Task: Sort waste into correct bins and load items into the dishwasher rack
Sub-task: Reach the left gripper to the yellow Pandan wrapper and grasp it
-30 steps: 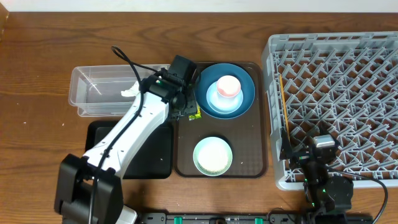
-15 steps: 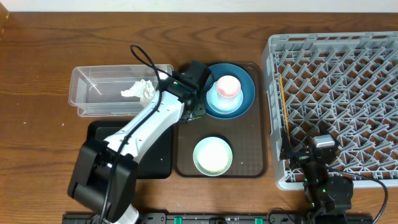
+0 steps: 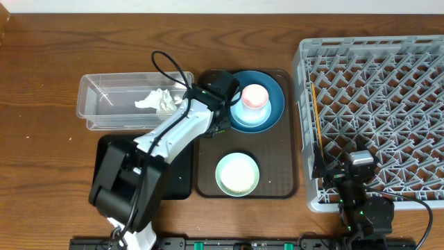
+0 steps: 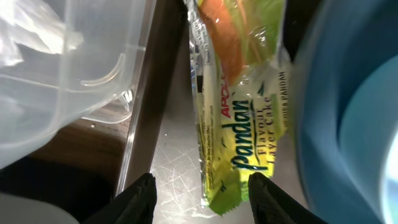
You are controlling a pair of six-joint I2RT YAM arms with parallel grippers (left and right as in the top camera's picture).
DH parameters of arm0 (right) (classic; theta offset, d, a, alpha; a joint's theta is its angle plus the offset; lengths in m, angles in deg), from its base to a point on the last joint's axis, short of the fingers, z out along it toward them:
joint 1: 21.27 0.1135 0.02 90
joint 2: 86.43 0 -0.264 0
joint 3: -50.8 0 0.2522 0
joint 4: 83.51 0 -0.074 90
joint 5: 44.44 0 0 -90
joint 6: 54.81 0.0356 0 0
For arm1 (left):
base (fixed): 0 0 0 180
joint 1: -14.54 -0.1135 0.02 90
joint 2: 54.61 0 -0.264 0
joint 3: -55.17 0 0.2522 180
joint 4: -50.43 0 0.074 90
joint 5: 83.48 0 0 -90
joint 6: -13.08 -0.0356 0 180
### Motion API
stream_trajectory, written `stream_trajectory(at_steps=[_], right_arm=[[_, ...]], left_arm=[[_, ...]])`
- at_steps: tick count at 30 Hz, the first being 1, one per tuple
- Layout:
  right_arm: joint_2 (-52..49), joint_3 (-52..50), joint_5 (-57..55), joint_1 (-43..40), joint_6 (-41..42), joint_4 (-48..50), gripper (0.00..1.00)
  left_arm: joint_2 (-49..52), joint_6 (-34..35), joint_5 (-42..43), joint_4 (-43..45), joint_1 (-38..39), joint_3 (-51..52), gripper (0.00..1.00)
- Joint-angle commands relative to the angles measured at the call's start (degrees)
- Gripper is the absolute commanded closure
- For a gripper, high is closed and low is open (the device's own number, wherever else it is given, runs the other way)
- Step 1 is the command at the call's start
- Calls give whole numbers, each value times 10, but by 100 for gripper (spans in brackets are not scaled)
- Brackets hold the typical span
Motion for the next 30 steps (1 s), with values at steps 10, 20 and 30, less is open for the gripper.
stream_trajectory(at_steps=[10, 20, 30], right_arm=[[0, -1, 0, 6, -6, -2, 1], [0, -1, 0, 6, -6, -2, 1], [0, -1, 0, 6, -6, -2, 1]], left_arm=[[20, 10, -13, 9, 4, 5, 49], [23, 10, -16, 39, 25, 17, 49], [23, 10, -26, 62, 25, 37, 49]])
